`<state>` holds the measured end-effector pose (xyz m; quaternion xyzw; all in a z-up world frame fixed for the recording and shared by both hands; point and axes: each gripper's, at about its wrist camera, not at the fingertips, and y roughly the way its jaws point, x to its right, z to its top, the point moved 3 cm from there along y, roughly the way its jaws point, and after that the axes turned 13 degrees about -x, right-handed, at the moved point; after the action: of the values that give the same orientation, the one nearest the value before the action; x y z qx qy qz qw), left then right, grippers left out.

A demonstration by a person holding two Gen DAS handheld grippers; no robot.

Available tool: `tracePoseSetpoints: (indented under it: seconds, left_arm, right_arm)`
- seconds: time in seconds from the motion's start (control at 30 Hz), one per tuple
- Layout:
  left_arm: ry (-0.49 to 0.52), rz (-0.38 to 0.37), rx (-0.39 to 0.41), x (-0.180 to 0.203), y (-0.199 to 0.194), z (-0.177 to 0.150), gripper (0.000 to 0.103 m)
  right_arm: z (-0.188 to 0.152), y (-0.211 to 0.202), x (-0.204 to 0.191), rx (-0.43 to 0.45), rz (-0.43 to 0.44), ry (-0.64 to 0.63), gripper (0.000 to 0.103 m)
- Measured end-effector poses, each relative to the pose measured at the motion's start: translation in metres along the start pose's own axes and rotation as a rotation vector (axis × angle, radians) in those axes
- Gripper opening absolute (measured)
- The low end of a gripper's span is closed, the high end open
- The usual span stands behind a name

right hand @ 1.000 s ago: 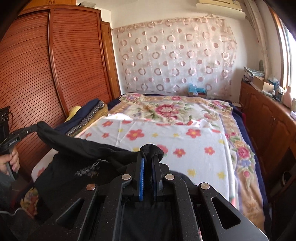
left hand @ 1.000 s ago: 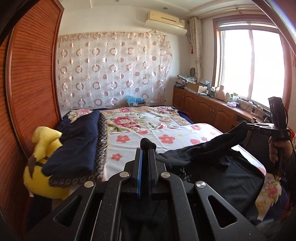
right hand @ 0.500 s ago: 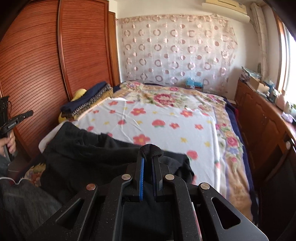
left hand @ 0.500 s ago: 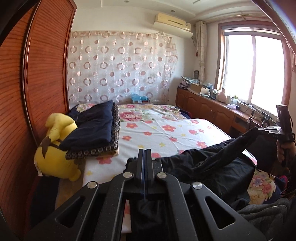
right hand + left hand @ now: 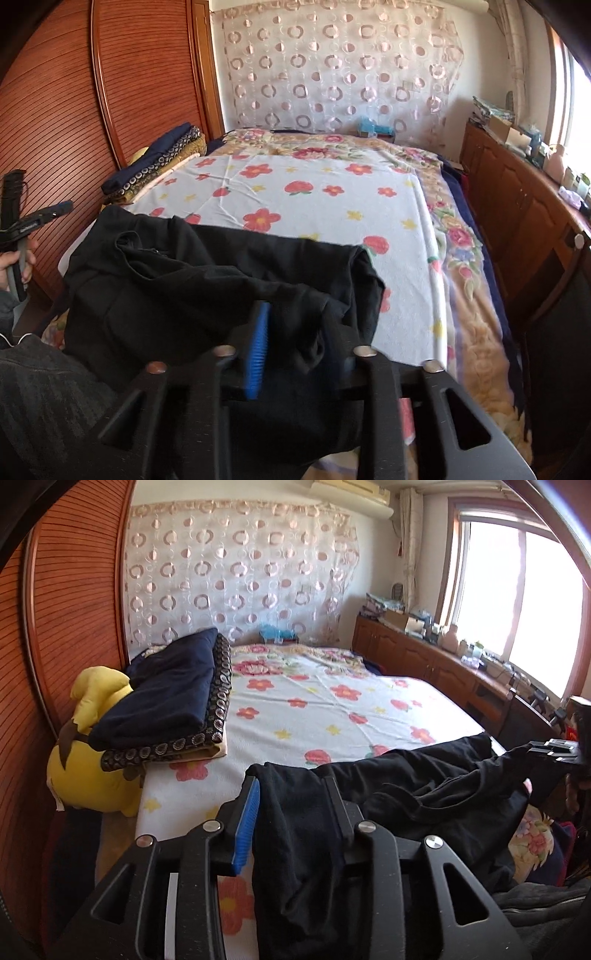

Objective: Fold small clothes
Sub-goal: 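Lift the hem with both grippers and fold it toward the collar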

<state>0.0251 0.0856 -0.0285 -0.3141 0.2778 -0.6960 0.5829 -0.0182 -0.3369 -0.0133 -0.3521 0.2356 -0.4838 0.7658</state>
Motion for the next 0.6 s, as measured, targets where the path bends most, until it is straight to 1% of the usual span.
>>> tracePoseSetpoints:
  seconds: [0.07,0.13,0.17,0.27,0.4,0.47,0.6]
  left_arm:
    - [0.001,0.013,-0.015,-0.002,0.008,0.004,0.038]
    - [0.003,0.017,-0.023,-0.004,0.016,0.008,0.04]
    - [0.002,0.02,-0.027,-0.005,0.019,0.009,0.044]
    - [0.007,0.037,-0.058,-0.01,0.035,0.016,0.045]
    - [0.008,0.065,-0.123,-0.018,0.065,0.021,0.046]
    - [0.002,0.075,-0.156,-0.022,0.077,0.021,0.046]
    - [-0.006,0.065,-0.198,-0.026,0.091,0.019,0.046]
  right_arm:
    - [0.003,-0.008,0.004,0.023,-0.003,0.005,0.045]
    - [0.006,-0.01,0.007,0.035,-0.014,0.007,0.049]
    - [0.009,-0.01,0.007,0.038,-0.022,0.003,0.05]
    - [0.015,0.002,0.006,0.035,-0.049,-0.016,0.051]
    - [0.031,0.039,0.011,0.012,-0.05,0.002,0.053]
    - [0.037,0.062,0.016,-0.018,-0.062,0.022,0.053]
    - [0.046,0.093,0.029,-0.071,-0.068,0.054,0.053]
